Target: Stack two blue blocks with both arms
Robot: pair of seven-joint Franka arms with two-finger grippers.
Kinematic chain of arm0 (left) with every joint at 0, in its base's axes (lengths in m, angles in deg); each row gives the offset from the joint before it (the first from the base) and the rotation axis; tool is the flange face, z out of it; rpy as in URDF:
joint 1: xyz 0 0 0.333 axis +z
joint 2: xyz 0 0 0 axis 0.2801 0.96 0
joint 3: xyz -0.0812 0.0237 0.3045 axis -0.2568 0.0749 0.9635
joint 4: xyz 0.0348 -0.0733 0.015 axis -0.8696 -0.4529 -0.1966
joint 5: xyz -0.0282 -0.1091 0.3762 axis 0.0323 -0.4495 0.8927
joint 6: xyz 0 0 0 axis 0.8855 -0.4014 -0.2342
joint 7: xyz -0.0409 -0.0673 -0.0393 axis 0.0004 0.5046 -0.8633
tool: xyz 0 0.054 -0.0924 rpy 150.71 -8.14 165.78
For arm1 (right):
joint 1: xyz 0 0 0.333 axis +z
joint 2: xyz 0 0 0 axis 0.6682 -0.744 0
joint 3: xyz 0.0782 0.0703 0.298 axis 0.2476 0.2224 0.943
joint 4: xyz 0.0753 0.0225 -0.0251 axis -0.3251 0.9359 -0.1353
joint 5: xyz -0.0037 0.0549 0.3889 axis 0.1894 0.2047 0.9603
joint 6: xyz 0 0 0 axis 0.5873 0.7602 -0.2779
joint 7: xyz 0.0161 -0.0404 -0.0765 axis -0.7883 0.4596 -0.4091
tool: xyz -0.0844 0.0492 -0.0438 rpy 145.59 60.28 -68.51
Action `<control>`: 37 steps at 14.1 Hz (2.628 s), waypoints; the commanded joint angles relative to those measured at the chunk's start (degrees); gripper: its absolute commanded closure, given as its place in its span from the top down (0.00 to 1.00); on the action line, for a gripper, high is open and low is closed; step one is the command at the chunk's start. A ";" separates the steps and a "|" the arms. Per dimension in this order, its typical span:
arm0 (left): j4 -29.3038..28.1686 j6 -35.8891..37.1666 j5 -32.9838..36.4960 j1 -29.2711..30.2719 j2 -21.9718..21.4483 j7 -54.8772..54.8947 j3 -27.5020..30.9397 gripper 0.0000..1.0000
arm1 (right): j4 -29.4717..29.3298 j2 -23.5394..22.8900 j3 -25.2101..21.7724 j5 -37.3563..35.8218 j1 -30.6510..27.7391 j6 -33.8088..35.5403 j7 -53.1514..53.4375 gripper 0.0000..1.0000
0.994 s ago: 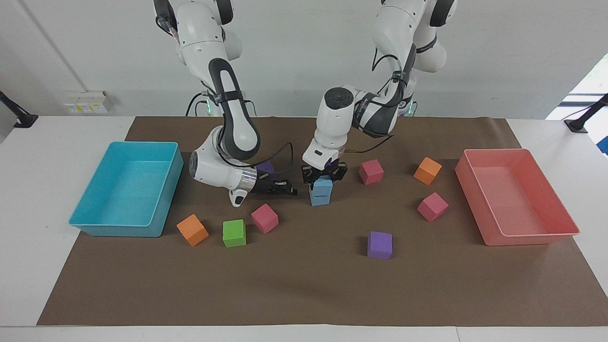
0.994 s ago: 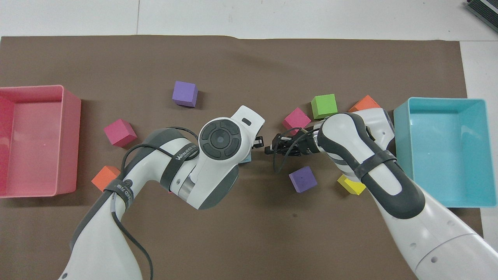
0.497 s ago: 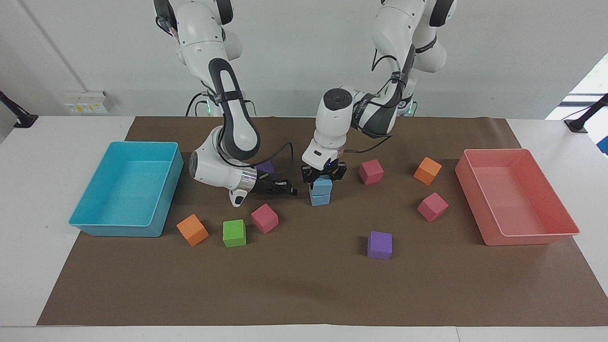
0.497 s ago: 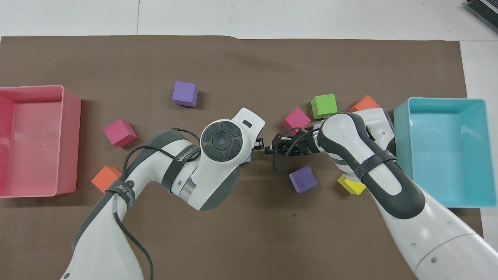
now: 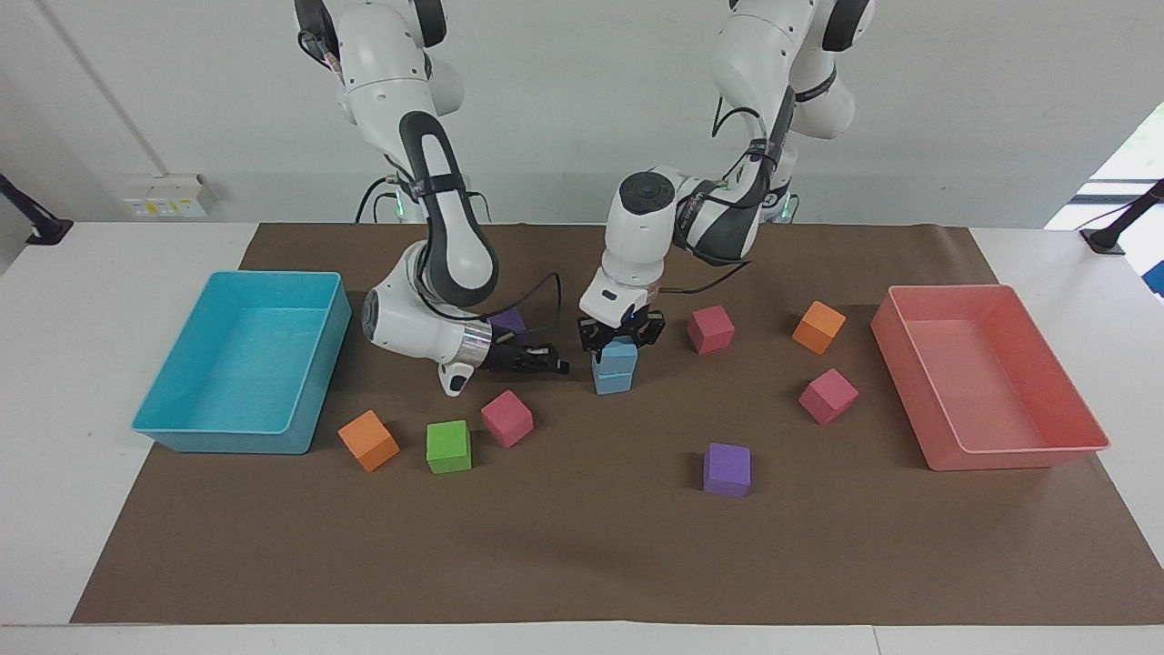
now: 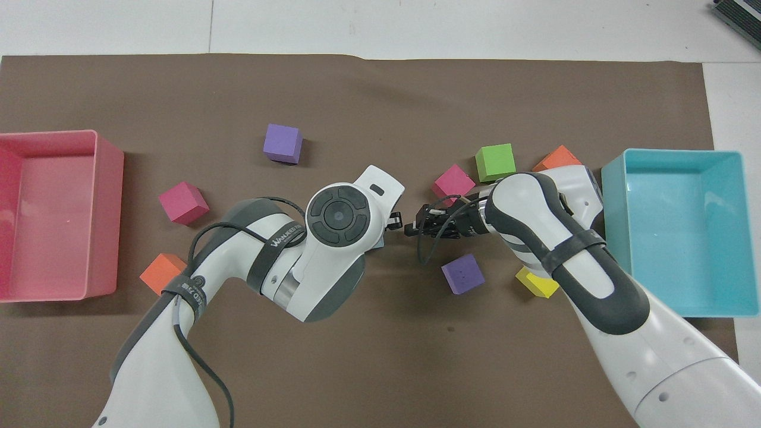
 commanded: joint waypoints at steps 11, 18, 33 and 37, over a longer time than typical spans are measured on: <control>-0.09 -0.37 1.49 -1.45 -0.33 -0.87 1.06 0.33 | 0.76 0.20 0.31 2.14 -0.11 -1.00 -2.13 0.00; -0.09 -0.54 1.49 -1.62 -0.33 -0.87 1.06 0.47 | 0.67 0.21 0.31 2.14 -0.20 -1.00 -2.13 0.00; -0.18 4.27 1.49 -0.31 -5.07 0.54 0.97 1.00 | 0.23 0.12 0.31 2.05 -0.37 -0.13 -2.04 0.00; -1.93 11.48 1.49 3.37 -11.04 7.46 0.97 1.00 | -0.21 1.95 0.05 0.83 -0.72 -0.12 -1.25 0.00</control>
